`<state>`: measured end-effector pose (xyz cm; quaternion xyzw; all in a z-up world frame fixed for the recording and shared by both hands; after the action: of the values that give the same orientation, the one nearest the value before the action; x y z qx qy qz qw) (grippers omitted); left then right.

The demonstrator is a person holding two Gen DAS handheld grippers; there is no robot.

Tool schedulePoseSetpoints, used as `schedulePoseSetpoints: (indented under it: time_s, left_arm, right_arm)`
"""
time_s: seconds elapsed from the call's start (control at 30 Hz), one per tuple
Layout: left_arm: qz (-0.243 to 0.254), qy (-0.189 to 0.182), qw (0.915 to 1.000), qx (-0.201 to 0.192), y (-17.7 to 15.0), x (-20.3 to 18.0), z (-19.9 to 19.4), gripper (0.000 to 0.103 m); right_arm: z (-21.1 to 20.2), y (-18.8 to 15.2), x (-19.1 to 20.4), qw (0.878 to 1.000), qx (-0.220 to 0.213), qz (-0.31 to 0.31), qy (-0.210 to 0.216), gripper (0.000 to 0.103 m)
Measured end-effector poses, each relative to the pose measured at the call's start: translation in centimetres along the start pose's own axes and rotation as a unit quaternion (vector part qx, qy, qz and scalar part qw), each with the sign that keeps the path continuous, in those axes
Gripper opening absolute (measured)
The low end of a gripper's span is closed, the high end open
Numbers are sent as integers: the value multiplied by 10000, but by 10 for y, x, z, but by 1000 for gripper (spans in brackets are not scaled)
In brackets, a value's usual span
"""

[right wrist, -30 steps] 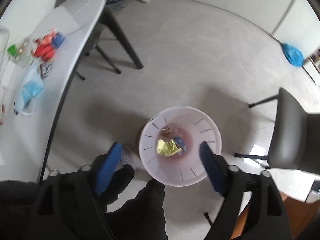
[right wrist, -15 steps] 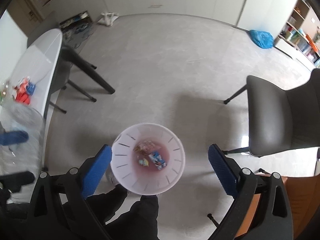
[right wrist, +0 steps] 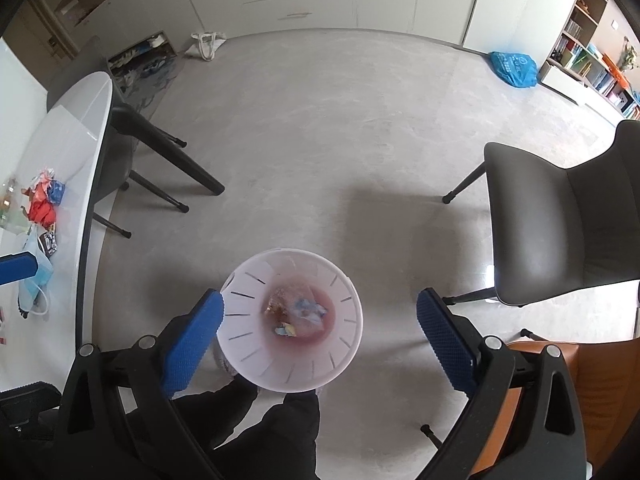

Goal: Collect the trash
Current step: 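Move both tools back toward the table, then grasp the black mesh net with the left tool while the right tool grasps the blue mask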

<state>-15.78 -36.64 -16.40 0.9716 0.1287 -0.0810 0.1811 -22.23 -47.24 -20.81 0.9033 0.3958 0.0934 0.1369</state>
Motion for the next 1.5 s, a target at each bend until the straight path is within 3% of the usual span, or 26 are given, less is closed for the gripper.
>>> schedulePoseSetpoints:
  time_s: [0.47, 0.63, 0.7, 0.87, 1.03, 1.13, 1.2, 1.33, 1.5]
  left_arm:
    - [-357, 45, 9993, -115, -9, 22, -15, 90]
    - [-924, 443, 9930, -583, -17, 60, -51, 92]
    - [-1237, 705, 9867, -778, -26, 83, -69, 95]
    - [-2178, 1428, 9596, -1067, -71, 156, -112, 95]
    - [-2988, 1936, 9280, -1097, -131, 221, -142, 95]
    - [-3314, 2143, 9131, -1020, -168, 254, -149, 95]
    - [-3416, 2252, 9078, -920, -187, 273, -152, 95]
    - [-3345, 2341, 9099, -739, -223, 306, -149, 95]
    - [-3038, 2261, 9237, -584, -246, 341, -132, 95]
  right_arm:
    - [-5, 6, 20, 9998, -23, -189, 21, 97]
    - [-23, 18, 62, 9980, -259, -493, 295, 97]
    - [-29, 25, 92, 9954, -374, -759, 444, 100]
    - [-33, 38, 168, 9845, -482, -1461, 846, 100]
    - [-27, 36, 252, 9669, -361, -2130, 1354, 100]
    - [-20, 27, 298, 9552, -203, -2474, 1615, 100]
    - [-17, 20, 321, 9486, -70, -2641, 1744, 100]
    - [-9, 10, 354, 9395, 154, -2875, 1856, 100]
    - [-1, -1, 378, 9365, 373, -2980, 1809, 100]
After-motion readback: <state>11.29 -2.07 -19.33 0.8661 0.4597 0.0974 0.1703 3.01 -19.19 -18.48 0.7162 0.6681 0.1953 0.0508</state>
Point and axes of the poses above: each gripper's, at about its wrist camera, not at the fingertips, and z roughly the way its jaws point, x to its left, y to its top, the point moved 7 cm from there along z, roughly the way its jaws point, and after that the axes turned 3 degrees about -z, right-handed, at the moved point
